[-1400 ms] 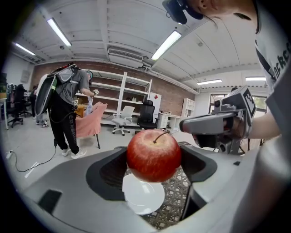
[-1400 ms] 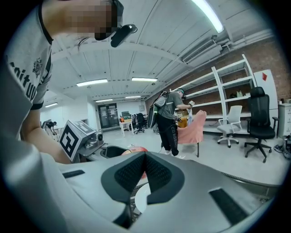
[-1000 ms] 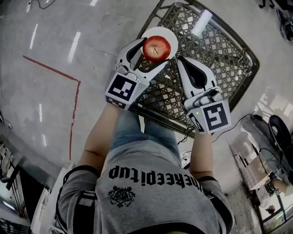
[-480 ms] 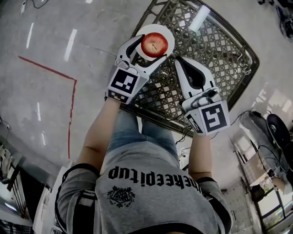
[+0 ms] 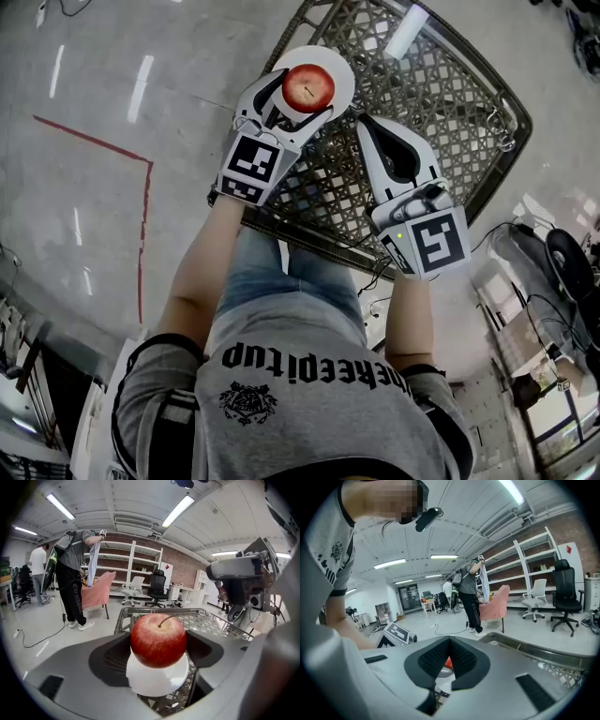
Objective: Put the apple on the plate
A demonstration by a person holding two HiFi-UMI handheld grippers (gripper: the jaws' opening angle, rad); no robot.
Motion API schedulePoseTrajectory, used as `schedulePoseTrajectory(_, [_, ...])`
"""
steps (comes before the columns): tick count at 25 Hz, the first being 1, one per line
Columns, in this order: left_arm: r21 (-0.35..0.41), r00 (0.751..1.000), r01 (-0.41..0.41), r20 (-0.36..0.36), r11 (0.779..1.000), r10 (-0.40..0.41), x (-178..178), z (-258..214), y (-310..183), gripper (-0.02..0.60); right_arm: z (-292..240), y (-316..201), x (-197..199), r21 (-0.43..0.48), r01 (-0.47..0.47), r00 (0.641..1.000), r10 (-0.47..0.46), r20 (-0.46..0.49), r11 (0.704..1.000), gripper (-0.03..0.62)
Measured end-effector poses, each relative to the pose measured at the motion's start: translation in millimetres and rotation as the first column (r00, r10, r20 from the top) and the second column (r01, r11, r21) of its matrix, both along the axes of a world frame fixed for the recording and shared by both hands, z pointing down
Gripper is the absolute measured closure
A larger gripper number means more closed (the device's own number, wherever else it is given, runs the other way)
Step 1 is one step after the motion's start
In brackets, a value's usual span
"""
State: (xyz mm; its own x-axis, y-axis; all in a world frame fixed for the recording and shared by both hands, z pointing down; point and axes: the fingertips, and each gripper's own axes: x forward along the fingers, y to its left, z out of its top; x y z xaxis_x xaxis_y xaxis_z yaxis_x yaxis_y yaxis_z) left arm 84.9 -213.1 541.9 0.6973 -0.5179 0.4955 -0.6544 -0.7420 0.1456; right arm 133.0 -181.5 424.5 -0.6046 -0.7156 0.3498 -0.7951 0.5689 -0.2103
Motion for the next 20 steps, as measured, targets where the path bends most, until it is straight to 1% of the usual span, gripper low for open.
schedulePoseTrajectory(20, [-0.036, 0.999, 0.006, 0.050, 0.999, -0.004, 5, 33, 2, 0.177, 11, 4, -1, -0.027, 0.015, 1.000, -0.015, 0.000, 1.000, 0.599])
